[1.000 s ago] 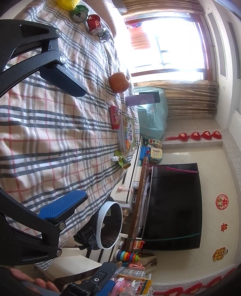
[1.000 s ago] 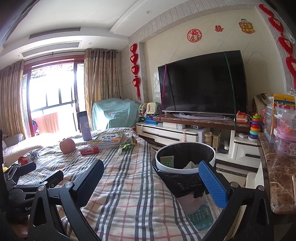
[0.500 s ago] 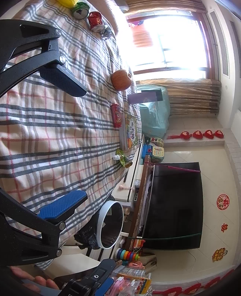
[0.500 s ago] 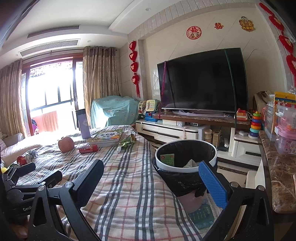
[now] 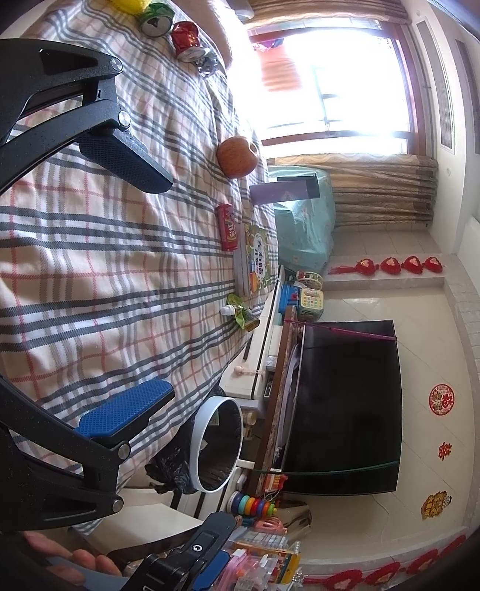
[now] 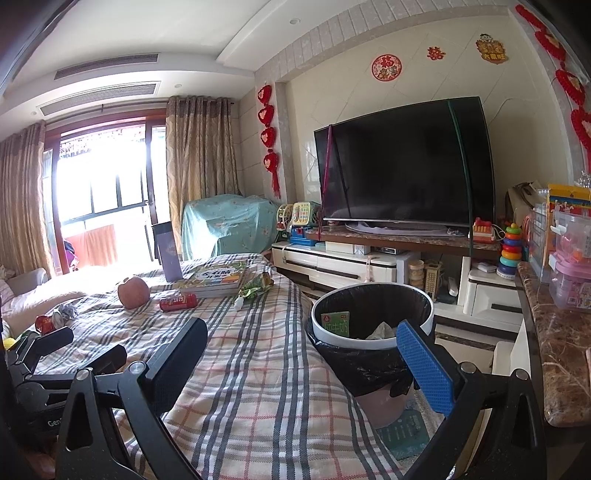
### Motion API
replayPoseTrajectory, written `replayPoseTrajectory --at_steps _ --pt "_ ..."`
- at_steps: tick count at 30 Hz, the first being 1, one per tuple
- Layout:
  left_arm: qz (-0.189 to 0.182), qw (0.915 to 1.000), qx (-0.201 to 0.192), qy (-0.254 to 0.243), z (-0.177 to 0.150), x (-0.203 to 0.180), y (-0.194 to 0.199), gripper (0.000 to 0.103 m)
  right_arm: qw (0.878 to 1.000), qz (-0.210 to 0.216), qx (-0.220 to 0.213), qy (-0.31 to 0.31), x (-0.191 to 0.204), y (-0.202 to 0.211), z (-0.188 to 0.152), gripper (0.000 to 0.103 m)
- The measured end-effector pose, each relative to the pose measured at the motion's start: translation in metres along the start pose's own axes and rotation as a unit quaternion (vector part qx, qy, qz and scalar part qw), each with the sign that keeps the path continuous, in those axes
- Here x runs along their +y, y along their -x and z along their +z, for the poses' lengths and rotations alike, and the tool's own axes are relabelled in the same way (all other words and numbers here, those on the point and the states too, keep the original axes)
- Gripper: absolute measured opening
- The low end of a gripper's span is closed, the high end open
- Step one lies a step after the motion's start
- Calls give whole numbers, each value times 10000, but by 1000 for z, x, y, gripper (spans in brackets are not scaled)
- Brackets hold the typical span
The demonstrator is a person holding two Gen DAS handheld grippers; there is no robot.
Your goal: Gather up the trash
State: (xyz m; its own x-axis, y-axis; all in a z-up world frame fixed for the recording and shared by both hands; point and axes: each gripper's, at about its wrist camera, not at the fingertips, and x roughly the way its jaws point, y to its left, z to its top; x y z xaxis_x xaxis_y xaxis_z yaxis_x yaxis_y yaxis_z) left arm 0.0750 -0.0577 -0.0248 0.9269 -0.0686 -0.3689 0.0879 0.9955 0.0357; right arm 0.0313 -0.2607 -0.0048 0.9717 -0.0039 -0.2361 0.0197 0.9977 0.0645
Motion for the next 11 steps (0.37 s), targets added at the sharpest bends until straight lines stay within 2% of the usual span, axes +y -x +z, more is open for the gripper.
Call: replayPoseTrajectory --at_steps 11 --pt "-4 9994 246 222 -3 16 -13 103 9998 82 168 48 9 -12 3 103"
